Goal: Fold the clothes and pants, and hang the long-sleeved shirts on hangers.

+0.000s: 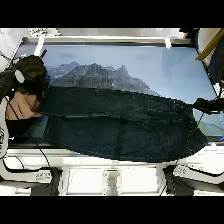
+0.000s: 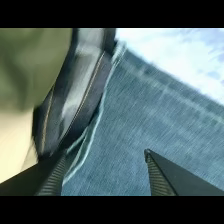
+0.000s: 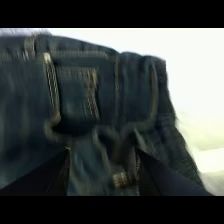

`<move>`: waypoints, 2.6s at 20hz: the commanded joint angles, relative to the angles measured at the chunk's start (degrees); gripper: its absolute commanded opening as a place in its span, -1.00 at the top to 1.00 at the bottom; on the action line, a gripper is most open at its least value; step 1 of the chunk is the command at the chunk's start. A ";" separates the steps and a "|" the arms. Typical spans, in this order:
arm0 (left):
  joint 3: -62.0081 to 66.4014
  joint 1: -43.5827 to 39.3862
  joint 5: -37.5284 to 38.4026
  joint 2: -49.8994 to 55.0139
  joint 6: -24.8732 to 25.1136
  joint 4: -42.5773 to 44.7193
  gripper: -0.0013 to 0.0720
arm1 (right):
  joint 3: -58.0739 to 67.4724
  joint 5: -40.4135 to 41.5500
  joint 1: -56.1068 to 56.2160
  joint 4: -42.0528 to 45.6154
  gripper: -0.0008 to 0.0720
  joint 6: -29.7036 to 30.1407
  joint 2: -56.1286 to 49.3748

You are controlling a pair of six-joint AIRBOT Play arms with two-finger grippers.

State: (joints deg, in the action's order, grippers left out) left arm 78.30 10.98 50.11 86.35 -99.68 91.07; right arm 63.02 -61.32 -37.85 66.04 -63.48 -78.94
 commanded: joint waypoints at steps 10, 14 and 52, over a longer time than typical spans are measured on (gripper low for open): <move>17.94 -0.22 5.29 17.62 7.32 -0.74 -0.65 | 10.47 2.82 1.09 -2.99 -0.27 -1.01 -14.49; 18.18 -0.57 4.90 19.06 10.58 -0.74 -0.64 | 14.03 -2.43 0.98 1.51 -0.26 -1.66 -14.45; 35.41 -1.99 16.90 34.38 19.63 -4.79 -0.45 | 13.97 -5.53 0.98 3.06 -0.26 -4.46 -15.17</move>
State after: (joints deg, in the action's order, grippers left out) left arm 113.62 9.65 67.88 120.49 -81.89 87.35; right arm 76.93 -66.85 -36.88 69.10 -67.94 -94.06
